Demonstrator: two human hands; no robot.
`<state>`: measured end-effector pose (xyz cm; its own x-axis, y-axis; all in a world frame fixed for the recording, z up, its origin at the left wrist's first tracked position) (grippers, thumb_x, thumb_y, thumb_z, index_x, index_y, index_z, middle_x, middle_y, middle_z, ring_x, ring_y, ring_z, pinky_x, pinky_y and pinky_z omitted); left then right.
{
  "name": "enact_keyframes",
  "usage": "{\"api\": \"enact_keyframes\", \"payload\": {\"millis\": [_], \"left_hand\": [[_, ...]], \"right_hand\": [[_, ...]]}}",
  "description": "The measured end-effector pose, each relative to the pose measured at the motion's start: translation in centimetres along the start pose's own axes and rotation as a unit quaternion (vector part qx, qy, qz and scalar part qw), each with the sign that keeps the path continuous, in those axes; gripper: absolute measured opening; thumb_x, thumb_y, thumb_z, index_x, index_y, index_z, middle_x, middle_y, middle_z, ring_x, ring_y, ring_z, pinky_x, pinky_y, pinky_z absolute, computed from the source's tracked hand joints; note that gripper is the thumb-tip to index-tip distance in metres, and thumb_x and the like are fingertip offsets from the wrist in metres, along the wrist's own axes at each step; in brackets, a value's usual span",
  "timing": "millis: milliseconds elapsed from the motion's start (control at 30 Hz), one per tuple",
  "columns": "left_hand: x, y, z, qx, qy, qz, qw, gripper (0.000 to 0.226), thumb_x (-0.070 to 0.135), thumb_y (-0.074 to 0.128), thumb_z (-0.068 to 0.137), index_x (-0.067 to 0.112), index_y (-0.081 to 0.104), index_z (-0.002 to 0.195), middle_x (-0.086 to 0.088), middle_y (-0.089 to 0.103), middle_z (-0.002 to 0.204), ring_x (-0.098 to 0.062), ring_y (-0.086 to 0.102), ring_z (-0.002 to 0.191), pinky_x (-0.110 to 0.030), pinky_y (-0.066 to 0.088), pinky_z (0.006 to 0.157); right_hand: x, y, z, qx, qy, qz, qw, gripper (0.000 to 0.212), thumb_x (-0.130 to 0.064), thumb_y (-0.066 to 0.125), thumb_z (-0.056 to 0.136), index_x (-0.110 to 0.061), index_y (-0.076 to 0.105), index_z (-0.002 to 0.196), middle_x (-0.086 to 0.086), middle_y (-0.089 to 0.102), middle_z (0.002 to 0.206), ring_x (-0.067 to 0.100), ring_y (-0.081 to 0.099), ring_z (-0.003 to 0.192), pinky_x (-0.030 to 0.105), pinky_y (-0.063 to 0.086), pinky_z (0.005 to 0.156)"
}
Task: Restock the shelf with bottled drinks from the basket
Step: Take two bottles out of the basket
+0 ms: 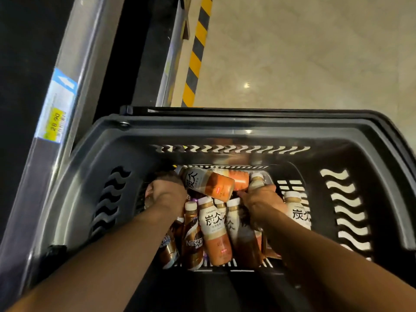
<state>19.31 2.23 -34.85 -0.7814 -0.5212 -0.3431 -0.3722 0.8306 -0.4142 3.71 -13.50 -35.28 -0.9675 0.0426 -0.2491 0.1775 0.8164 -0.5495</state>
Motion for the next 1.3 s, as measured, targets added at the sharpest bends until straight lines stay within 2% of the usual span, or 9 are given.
{"api": "enact_keyframes", "payload": {"millis": [67,200,333,467,600,867,1000,1200,1300], "left_hand": [[-0.6,0.0,-0.2,0.002,-0.021,-0.069,0.997,0.036,0.037,0.058,0.092,0.015,0.063,0.120,-0.008,0.064,0.119,-0.030,0.064,0.102,-0.042,0.052,0.066],[-2.4,-0.3,-4.3,0.018,-0.054,-0.231,0.971,0.032,0.045,0.062,0.087,0.018,0.069,0.103,-0.002,0.069,0.107,-0.022,0.066,0.099,-0.033,0.053,0.076],[-3.4,-1.6,-13.0,-0.002,-0.083,-0.400,0.913,0.036,0.044,0.073,0.077,0.018,0.066,0.101,0.003,0.063,0.087,-0.016,0.062,0.079,-0.025,0.044,0.061],[-3.2,-5.4,-23.2,-0.016,-0.058,-0.671,0.739,0.067,0.049,0.078,0.062,0.018,0.061,0.120,0.002,0.069,0.098,-0.016,0.066,0.087,-0.032,0.055,0.075],[-5.3,-13.6,-35.0,0.018,-0.002,-0.793,0.609,0.024,0.025,0.076,0.083,0.022,0.060,0.101,0.005,0.065,0.093,-0.008,0.062,0.083,-0.023,0.042,0.064],[-13.4,-29.3,-57.0,0.185,0.067,-0.849,0.490,0.027,0.025,0.074,0.086,0.018,0.061,0.108,0.006,0.068,0.090,-0.009,0.067,0.080,-0.013,0.046,0.053],[-17.6,-34.5,-66.9,0.258,0.080,-0.847,0.459,0.027,0.027,0.075,0.084,0.017,0.061,0.104,-0.001,0.071,0.089,-0.010,0.071,0.077,-0.023,0.055,0.064],[-22.6,-34.8,-81.3,0.369,0.047,-0.811,0.451,0.019,0.035,0.074,0.082,0.023,0.060,0.089,0.006,0.065,0.070,-0.007,0.066,0.064,-0.026,0.052,0.059],[-23.6,-33.3,-87.8,0.409,0.020,-0.822,0.396,0.020,0.031,0.075,0.082,0.021,0.060,0.092,0.004,0.067,0.071,0.002,0.064,0.058,-0.011,0.047,0.047]], "right_hand": [[1.0,0.1,0.6,-0.046,0.028,0.037,0.998,0.030,-0.036,0.081,0.075,-0.018,0.063,0.092,0.002,0.065,0.092,0.014,0.063,0.077,0.013,0.055,0.062],[1.0,-0.8,-2.0,-0.025,0.104,0.087,0.990,0.071,-0.054,0.083,0.056,-0.018,0.058,0.111,0.007,0.072,0.091,0.028,0.071,0.072,0.035,0.059,0.061],[-0.6,-5.8,-11.2,-0.017,0.055,0.047,0.997,0.078,-0.056,0.075,0.076,-0.017,0.044,0.135,-0.003,0.065,0.093,0.018,0.064,0.079,0.029,0.052,0.066],[-3.9,-12.2,-20.6,-0.027,-0.004,0.073,0.997,0.067,-0.043,0.076,0.081,-0.017,0.044,0.134,-0.004,0.059,0.098,0.014,0.057,0.082,0.025,0.045,0.064],[-8.6,-19.7,-29.8,-0.025,-0.094,0.079,0.992,0.059,-0.044,0.078,0.076,-0.024,0.050,0.124,0.000,0.066,0.108,0.019,0.063,0.095,0.038,0.053,0.087],[-17.3,-37.4,-49.5,0.025,-0.226,0.178,0.958,0.052,-0.048,0.078,0.077,-0.025,0.052,0.116,-0.004,0.067,0.101,0.016,0.069,0.088,0.044,0.060,0.082],[-20.6,-44.1,-58.5,0.048,-0.306,0.210,0.927,0.051,-0.045,0.080,0.077,-0.025,0.052,0.116,-0.007,0.066,0.101,0.010,0.067,0.087,0.035,0.058,0.077],[-22.4,-49.7,-70.4,0.022,-0.427,0.223,0.876,0.047,-0.037,0.080,0.077,-0.025,0.055,0.115,-0.010,0.066,0.099,-0.001,0.066,0.078,0.014,0.049,0.059],[-22.6,-50.4,-75.8,-0.033,-0.488,0.217,0.845,0.040,-0.033,0.081,0.075,-0.032,0.056,0.106,-0.008,0.068,0.098,0.003,0.067,0.079,0.016,0.051,0.060]]}}
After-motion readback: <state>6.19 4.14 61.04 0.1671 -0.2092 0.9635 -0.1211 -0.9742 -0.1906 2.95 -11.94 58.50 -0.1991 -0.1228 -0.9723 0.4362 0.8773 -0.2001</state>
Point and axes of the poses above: each hand's wrist, its own z-axis towards the middle knuckle, its own y-axis out of the palm, x = y × z, the point moved 1 cm from there along z, towards the middle knuckle
